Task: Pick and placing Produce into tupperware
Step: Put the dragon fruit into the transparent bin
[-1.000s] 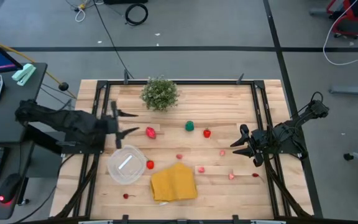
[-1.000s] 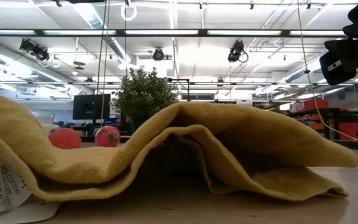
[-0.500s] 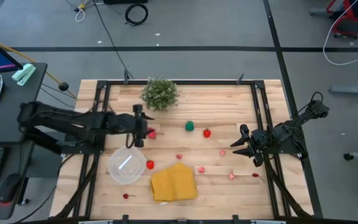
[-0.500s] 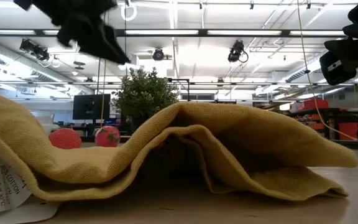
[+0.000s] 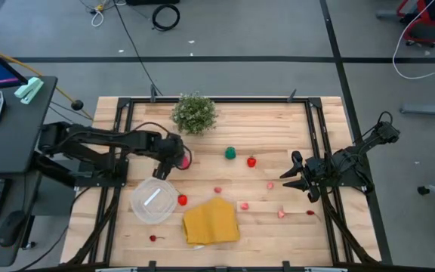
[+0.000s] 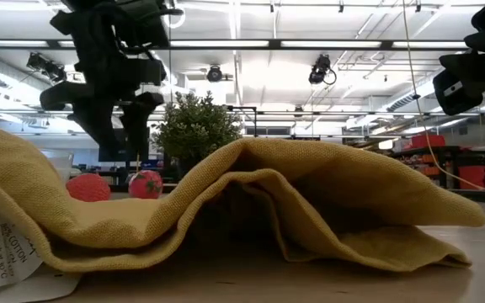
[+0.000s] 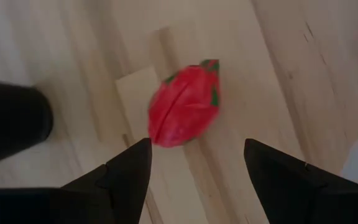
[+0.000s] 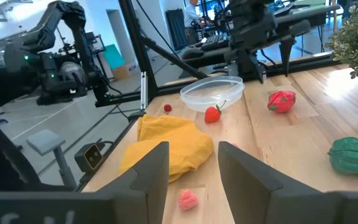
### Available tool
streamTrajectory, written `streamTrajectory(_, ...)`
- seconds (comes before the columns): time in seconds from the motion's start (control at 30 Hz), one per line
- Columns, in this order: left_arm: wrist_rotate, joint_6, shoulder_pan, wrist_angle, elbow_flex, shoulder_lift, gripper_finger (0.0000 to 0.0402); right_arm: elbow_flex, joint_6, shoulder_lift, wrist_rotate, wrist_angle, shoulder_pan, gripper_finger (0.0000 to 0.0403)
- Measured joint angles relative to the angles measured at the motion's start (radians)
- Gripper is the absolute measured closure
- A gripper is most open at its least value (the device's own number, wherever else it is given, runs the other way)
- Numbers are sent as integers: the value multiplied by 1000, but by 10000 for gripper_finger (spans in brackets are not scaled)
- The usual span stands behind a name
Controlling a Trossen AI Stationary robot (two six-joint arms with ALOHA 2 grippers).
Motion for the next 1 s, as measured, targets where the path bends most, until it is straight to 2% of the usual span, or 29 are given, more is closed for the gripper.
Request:
streamTrajectory(0.2,-6,105,0,3,49,115,138,0,0,0,0,0,0,257)
streamTrajectory(0.37,-12,124,2,2,82,219,138,0,0,0,0,0,0,257)
streamTrajectory(0.53,-114,186,1,3,89,303,142,0,0,0,0,0,0,257)
streamTrajectory(0.87,-167,156,-25,-15,91,307,154,0,0,0,0,0,0,257)
streamTrajectory(1.0,-216,96,-40,-115,131,304,148,0,0,0,0,0,0,257)
